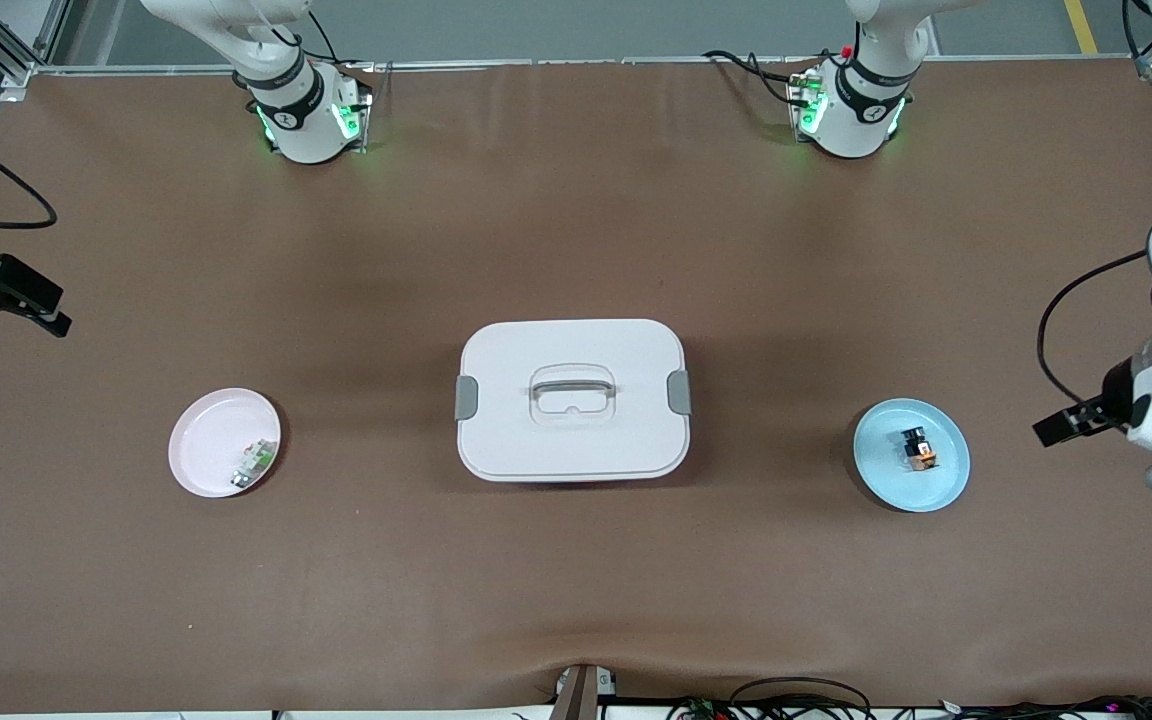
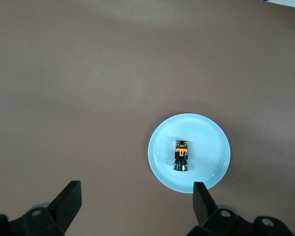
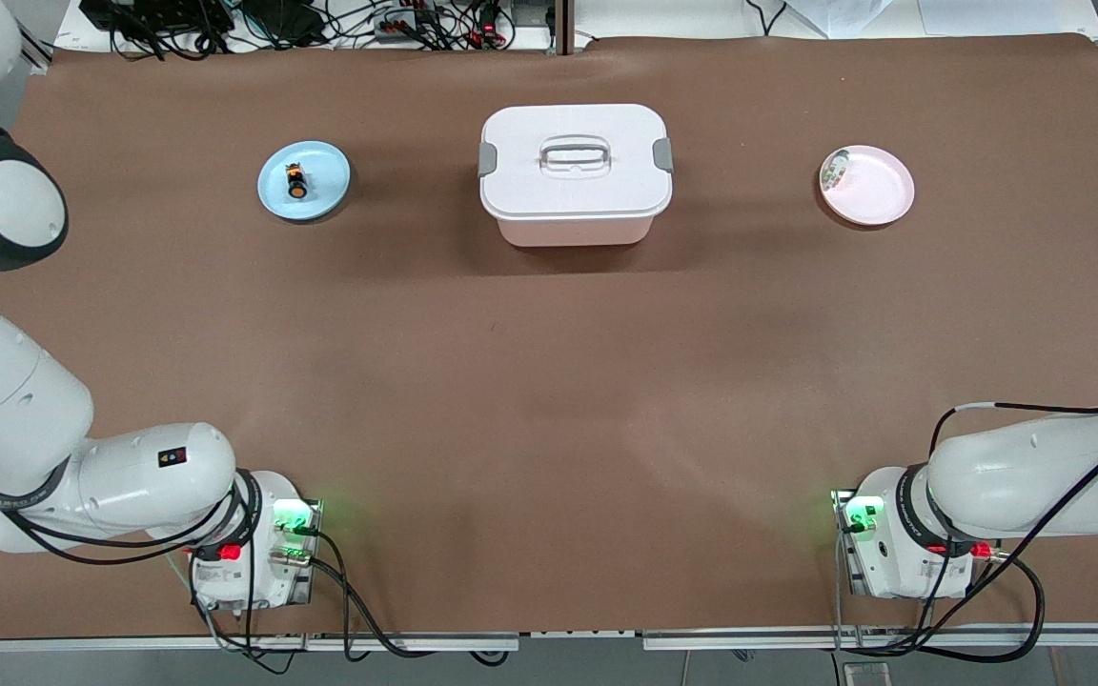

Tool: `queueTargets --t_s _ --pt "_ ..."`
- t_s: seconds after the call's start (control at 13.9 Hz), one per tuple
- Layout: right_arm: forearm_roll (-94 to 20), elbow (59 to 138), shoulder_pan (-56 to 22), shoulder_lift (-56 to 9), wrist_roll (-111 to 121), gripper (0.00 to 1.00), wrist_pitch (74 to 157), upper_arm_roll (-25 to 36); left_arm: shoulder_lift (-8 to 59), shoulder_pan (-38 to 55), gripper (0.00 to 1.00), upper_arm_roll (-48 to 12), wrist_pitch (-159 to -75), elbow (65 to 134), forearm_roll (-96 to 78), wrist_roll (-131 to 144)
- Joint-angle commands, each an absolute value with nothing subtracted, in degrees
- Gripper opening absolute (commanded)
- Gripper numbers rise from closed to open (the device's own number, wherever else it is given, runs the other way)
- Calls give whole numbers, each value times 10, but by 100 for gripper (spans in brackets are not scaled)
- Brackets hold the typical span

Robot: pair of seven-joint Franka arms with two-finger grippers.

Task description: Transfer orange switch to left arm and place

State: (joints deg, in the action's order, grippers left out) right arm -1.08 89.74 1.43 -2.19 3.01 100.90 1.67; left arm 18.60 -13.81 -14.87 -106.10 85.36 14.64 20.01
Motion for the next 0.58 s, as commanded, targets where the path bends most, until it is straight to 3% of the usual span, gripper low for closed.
queueTargets --t_s 0.0,0.36,0.5 --pt "0 890 21 -20 24 100 998 7 132 -142 100 -157 -1018 862 141 177" --pt "-3 887 23 -7 16 100 902 7 58 -144 100 -155 -939 863 77 170" --pt "-3 886 24 -7 17 100 902 10 36 -143 100 -156 -920 863 74 170"
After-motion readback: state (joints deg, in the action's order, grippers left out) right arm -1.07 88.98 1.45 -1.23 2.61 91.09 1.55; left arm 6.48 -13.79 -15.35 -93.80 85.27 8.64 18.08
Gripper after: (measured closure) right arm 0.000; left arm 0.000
